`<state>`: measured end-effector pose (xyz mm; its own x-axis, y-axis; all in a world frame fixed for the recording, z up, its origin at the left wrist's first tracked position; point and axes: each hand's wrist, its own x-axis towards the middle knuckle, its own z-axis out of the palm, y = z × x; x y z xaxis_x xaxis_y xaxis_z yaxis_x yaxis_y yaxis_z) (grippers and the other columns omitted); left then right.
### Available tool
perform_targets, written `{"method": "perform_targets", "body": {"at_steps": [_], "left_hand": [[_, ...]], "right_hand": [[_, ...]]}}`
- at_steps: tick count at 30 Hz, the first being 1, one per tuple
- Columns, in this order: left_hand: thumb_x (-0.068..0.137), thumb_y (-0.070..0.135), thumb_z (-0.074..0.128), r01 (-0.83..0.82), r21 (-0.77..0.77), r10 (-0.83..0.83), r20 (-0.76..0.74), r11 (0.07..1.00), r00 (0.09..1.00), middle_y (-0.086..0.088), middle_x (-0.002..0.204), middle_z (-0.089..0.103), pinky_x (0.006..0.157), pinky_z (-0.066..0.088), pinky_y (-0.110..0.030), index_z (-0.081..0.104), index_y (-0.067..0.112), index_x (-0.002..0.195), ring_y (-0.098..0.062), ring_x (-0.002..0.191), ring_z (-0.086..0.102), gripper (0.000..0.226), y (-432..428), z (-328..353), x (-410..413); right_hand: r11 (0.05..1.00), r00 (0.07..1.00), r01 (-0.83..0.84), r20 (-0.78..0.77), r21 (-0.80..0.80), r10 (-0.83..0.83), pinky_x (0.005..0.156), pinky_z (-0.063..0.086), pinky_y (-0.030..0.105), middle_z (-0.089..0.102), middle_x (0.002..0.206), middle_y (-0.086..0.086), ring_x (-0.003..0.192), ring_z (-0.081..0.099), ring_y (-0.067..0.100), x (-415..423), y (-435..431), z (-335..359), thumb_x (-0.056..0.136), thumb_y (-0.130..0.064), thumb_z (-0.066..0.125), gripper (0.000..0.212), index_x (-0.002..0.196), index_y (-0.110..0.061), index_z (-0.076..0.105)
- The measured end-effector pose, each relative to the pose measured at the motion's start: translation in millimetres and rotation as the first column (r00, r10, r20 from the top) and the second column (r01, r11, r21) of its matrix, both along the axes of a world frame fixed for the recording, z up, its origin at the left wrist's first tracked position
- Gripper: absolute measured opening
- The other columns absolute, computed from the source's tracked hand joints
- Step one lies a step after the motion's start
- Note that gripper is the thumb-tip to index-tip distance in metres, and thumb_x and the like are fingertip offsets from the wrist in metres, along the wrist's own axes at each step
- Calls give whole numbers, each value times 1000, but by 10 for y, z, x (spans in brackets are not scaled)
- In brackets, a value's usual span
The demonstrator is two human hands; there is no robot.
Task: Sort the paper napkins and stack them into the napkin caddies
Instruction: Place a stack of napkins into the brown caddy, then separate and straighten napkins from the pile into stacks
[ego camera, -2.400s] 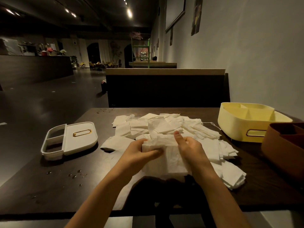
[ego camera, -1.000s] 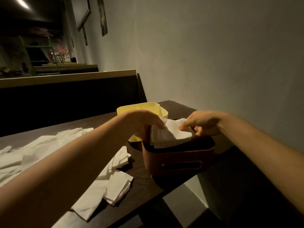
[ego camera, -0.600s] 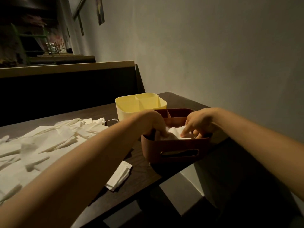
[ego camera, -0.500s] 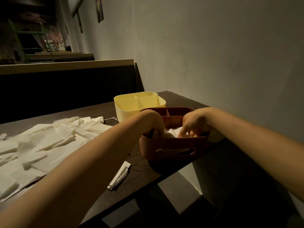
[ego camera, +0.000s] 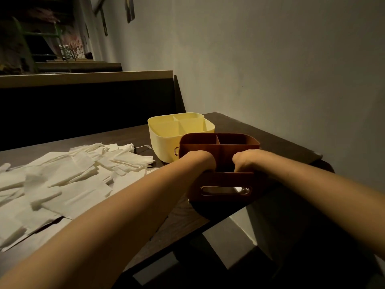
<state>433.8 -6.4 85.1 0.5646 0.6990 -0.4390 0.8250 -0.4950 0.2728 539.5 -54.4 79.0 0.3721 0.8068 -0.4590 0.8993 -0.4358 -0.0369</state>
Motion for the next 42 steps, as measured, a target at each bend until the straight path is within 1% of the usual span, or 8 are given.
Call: {"method": "perform_targets", "body": {"at_steps": [5,12,16,20,23,26,33,42], "left_hand": [[95,24,53,28,131,-27,-9,991,1000,-12,131,53,92,43,-31,43,8,137,-25,119,53,46,42,-16,-14],[96,12,47,43,491,-169,216,870,962,-6,78,53,60,45,-23,59,1,104,-16,67,52,18,22,298,-250],[95,8,48,-72,530,-176,403,845,898,-13,99,64,69,52,-28,63,0,109,-23,84,61,22,-26,465,-606],[95,7,49,-244,472,-110,606,847,788,-7,94,60,70,53,-26,62,4,106,-19,87,63,17,-116,477,-1201],[94,5,50,-365,474,-83,692,801,718,-6,96,60,67,51,-22,62,5,106,-17,86,61,17,-202,322,-1714],[94,6,50,-451,439,-31,743,777,669,-10,101,65,80,56,-36,62,6,106,-21,90,64,17,-293,11,-2163],[94,6,47,-584,165,186,849,794,494,-16,106,65,88,52,-39,60,4,108,-25,98,61,19,-417,-714,-2730],[95,6,47,-628,127,199,885,767,421,-9,108,63,87,48,-28,60,5,107,-18,99,58,19,-328,-1030,-2781]], "right_hand": [[998,997,10,81,67,-15,88,45,29,61,110,7,100,57,22,-17,-31,25,90,-24,60,38,121,-3,56],[926,983,134,-165,354,-79,54,53,24,64,74,9,59,61,15,-98,-149,374,89,-18,62,10,86,-9,57],[722,989,4,-109,692,99,49,44,17,64,77,5,60,59,10,-505,-225,554,92,-20,57,12,94,-9,63],[488,950,-83,-79,869,301,60,48,16,60,91,1,70,57,10,-1078,-302,511,94,-22,55,19,106,-10,63],[474,916,-160,-49,866,399,71,49,23,61,95,0,81,58,12,-1435,-278,259,92,-23,57,18,105,-12,63],[566,887,-257,-41,783,460,79,53,28,66,100,2,89,62,14,-1691,-236,-60,90,-22,60,18,105,-12,63],[757,819,-512,-37,406,573,97,37,24,46,137,3,123,44,18,-1738,-359,-433,84,0,58,50,130,-16,48],[690,787,-565,44,453,615,96,40,23,53,133,0,120,50,16,-1663,-250,-573,89,-14,60,35,123,-22,57]]}}
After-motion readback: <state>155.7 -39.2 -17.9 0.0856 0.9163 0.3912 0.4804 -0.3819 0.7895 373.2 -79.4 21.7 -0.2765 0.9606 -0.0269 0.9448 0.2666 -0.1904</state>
